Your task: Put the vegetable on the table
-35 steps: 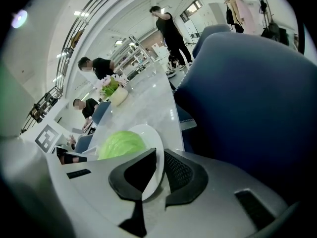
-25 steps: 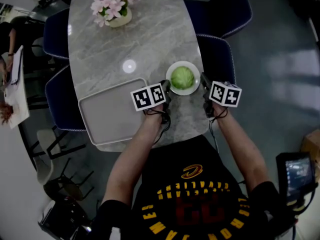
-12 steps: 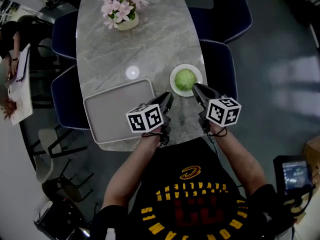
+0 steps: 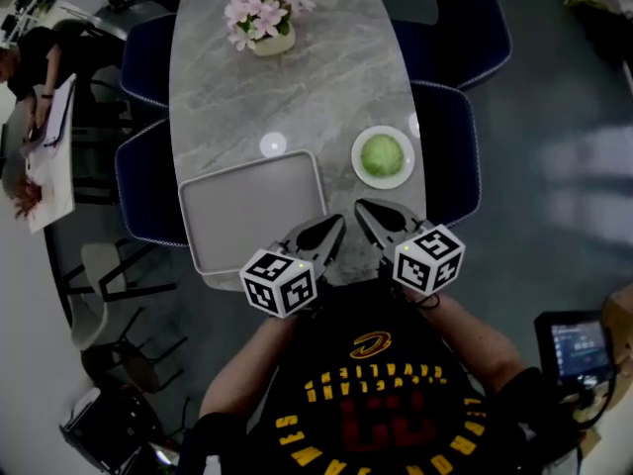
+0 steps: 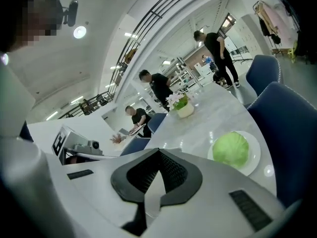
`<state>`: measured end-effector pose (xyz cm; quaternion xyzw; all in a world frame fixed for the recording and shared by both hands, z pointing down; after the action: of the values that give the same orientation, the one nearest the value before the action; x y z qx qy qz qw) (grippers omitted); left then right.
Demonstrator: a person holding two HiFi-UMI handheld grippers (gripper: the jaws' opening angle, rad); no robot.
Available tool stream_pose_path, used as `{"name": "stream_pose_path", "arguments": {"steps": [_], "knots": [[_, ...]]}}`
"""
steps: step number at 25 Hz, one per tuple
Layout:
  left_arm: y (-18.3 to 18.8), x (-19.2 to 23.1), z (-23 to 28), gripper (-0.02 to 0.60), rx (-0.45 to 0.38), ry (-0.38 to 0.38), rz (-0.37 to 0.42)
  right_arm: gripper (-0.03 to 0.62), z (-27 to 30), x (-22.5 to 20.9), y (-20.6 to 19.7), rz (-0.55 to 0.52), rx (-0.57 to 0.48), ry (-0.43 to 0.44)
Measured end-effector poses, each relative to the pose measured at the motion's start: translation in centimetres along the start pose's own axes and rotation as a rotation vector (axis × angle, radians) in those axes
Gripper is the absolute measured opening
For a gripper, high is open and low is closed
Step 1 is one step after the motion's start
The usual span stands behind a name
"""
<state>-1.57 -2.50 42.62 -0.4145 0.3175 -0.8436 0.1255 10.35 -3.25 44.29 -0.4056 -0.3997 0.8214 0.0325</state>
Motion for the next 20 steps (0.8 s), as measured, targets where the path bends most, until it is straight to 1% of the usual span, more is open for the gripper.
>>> {"name": "stream_pose_path", "arguments": {"steps": [2,5,6,9,14,20], "knots": [[0.4,-0.4,-1.0,0.000,-0.027,0.005,0.020,0.005,0.2,1.1,0.1,-0.011,-0.009,0.024],[0.7,-0.8,-2.0,0.000,-0.044,0.031,0.097,0.005,0.8,2.1,-0.2,-0.025,-0.018,0.043],[0.7,-0.8,-2.3,0.000,-0.045,0.035,0.109,0.005,1.1,2.3,-0.4,-0.029,-0.014,0.044],[1.1,-0.9,-3.3,0.000,-0.066,0.027,0.111,0.005,1.3,3.5,-0.4,-0.062,-0.009,0.047],[3.5,-1.6,-5.4,0.000,-0.118,0.003,0.189,0.005,1.2,5.9,2.3,-0.164,-0.075,0.035],[6.9,-3.5,-8.5,0.000,-0.207,-0.062,0.259,0.005,0.2,10.1,7.0,-0.265,-0.189,0.018]]}}
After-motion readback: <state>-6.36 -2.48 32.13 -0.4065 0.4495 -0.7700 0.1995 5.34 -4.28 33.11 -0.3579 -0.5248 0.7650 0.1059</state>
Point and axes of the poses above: the fingertips, and each gripper's own axes: z forward along the fingers, x to its left, y out of its top, the point moved 6 cm from there along -z, backward along the fingers, and after that the axes turned 1 degree about z, right-handed, at the moved point
